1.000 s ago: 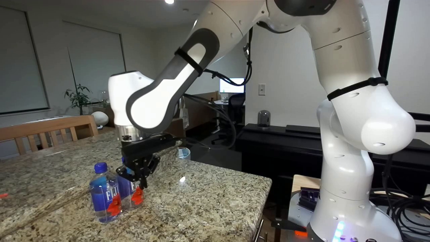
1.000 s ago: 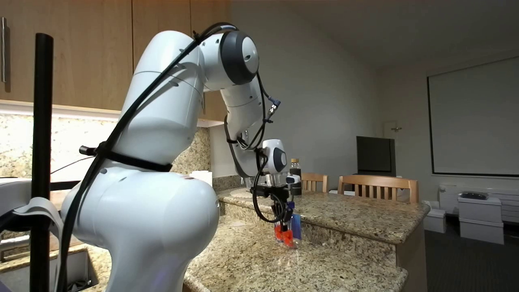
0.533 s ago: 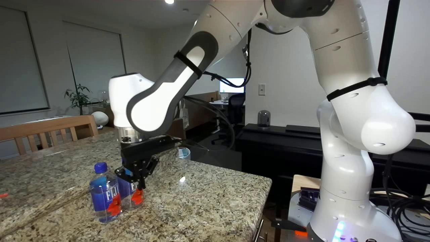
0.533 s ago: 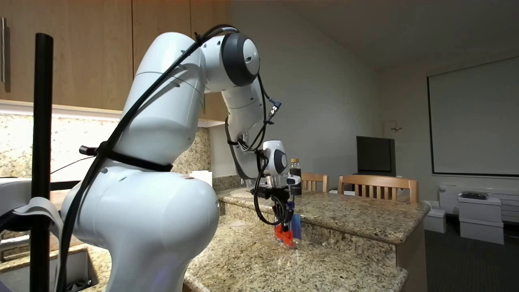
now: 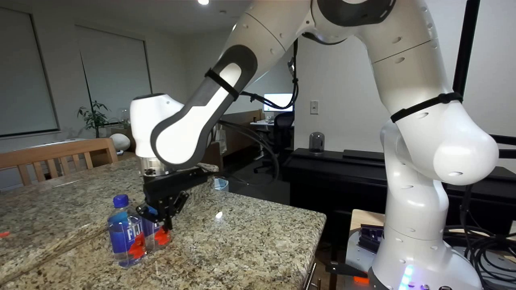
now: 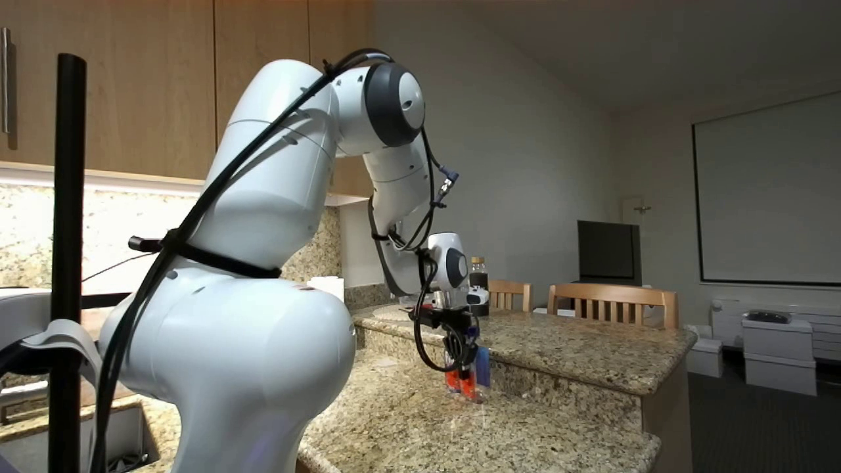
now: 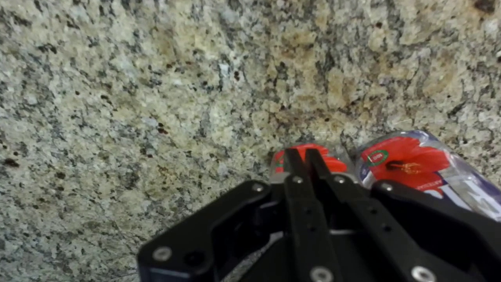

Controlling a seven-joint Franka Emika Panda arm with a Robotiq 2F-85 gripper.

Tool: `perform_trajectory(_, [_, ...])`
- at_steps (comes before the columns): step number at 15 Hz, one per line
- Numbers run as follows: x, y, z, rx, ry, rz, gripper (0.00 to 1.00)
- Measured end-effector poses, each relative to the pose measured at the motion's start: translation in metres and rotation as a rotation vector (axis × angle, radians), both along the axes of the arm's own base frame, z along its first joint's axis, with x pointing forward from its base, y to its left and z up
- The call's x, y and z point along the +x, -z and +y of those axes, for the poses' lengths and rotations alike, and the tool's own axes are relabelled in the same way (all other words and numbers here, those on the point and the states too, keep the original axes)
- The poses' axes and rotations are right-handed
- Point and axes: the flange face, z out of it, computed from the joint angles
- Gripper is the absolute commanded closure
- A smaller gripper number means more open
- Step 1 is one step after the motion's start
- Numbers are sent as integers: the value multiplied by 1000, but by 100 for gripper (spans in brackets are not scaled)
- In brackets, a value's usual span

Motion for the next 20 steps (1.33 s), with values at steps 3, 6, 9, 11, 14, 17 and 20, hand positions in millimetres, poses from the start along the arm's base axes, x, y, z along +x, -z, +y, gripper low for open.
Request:
perform_trajectory(3, [4, -1, 1, 2, 0, -6, 91])
perform_trajectory(6, [9, -2, 3, 3, -2, -12, 91])
perform_trajectory(9, [12, -4, 4, 5, -1, -19, 91])
perform_trajectory(11, [13, -5, 4, 6, -1, -21, 92])
perform_trajectory(14, [13, -5, 4, 5, -1, -21, 91])
perform_trajectory(17, [13, -4, 3, 4, 1, -21, 91])
perform_trajectory(20, [14, -3, -1, 1, 7, -19, 92])
